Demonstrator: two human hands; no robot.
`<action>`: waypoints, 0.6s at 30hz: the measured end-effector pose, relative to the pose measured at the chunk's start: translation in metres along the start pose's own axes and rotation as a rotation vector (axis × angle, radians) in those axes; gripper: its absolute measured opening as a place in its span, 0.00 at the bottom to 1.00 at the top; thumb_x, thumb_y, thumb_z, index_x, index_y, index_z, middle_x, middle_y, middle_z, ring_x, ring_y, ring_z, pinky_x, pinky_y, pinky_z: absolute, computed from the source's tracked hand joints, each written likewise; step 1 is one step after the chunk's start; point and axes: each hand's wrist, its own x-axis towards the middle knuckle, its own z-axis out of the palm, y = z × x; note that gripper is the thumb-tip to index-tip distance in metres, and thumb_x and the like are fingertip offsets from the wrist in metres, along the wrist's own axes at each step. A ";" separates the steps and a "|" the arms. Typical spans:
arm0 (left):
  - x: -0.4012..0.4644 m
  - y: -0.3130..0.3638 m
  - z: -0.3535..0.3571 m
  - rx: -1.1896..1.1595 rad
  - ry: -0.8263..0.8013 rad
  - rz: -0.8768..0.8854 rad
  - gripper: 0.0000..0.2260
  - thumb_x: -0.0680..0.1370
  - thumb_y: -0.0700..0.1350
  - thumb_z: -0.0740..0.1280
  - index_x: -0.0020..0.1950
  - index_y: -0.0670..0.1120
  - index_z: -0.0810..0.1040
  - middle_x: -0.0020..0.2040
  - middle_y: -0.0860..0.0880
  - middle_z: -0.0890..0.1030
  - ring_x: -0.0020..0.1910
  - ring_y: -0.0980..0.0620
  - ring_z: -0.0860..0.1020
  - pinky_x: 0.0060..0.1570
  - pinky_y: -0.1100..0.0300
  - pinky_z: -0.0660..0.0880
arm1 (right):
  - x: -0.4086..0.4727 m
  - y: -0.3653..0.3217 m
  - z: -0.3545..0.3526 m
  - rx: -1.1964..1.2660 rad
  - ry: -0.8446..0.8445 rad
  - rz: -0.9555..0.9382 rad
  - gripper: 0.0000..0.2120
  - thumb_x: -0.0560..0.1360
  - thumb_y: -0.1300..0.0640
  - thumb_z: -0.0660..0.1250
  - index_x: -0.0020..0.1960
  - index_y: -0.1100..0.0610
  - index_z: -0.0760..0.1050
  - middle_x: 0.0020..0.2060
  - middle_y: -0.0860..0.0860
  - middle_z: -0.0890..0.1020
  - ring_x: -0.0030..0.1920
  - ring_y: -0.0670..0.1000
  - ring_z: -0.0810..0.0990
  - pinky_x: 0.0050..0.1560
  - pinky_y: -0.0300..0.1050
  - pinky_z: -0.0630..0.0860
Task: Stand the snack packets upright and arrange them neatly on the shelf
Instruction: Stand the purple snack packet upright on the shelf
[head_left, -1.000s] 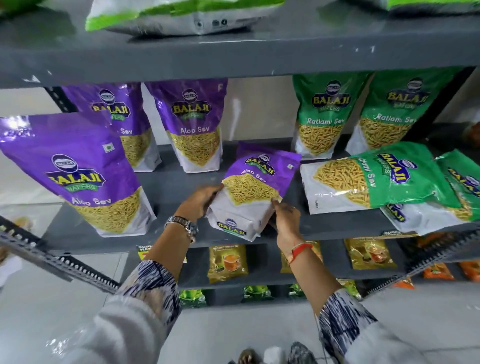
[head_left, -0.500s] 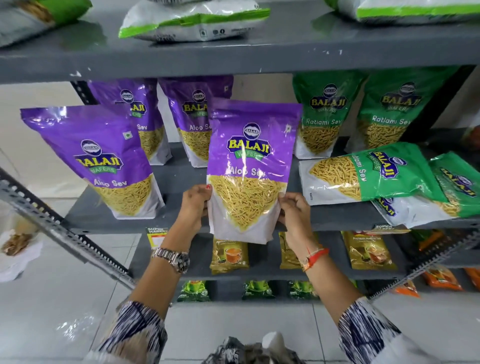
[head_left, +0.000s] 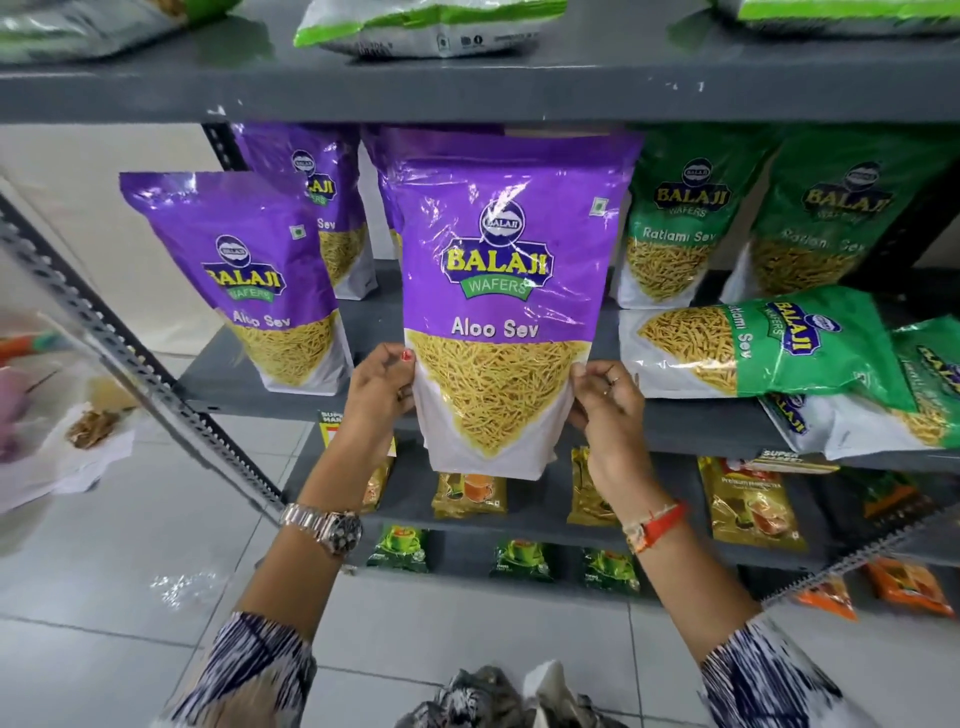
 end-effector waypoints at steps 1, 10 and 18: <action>0.003 -0.001 -0.002 0.012 0.015 0.000 0.12 0.79 0.37 0.56 0.39 0.48 0.71 0.31 0.51 0.75 0.28 0.58 0.73 0.29 0.68 0.73 | 0.004 0.003 0.004 0.003 0.001 0.012 0.07 0.77 0.61 0.61 0.41 0.54 0.70 0.36 0.49 0.79 0.36 0.43 0.78 0.39 0.40 0.76; 0.065 -0.002 -0.016 0.068 0.170 0.016 0.12 0.79 0.35 0.54 0.41 0.49 0.68 0.37 0.50 0.74 0.33 0.56 0.70 0.31 0.66 0.68 | 0.056 0.037 0.055 -0.101 -0.067 0.046 0.06 0.78 0.58 0.58 0.43 0.50 0.67 0.50 0.56 0.80 0.53 0.54 0.79 0.58 0.59 0.76; 0.111 -0.014 -0.025 0.019 0.188 -0.078 0.13 0.78 0.36 0.53 0.43 0.51 0.70 0.40 0.48 0.75 0.40 0.48 0.73 0.40 0.54 0.70 | 0.089 0.063 0.082 -0.070 -0.059 -0.006 0.06 0.80 0.57 0.55 0.45 0.51 0.66 0.45 0.52 0.79 0.47 0.48 0.80 0.49 0.48 0.77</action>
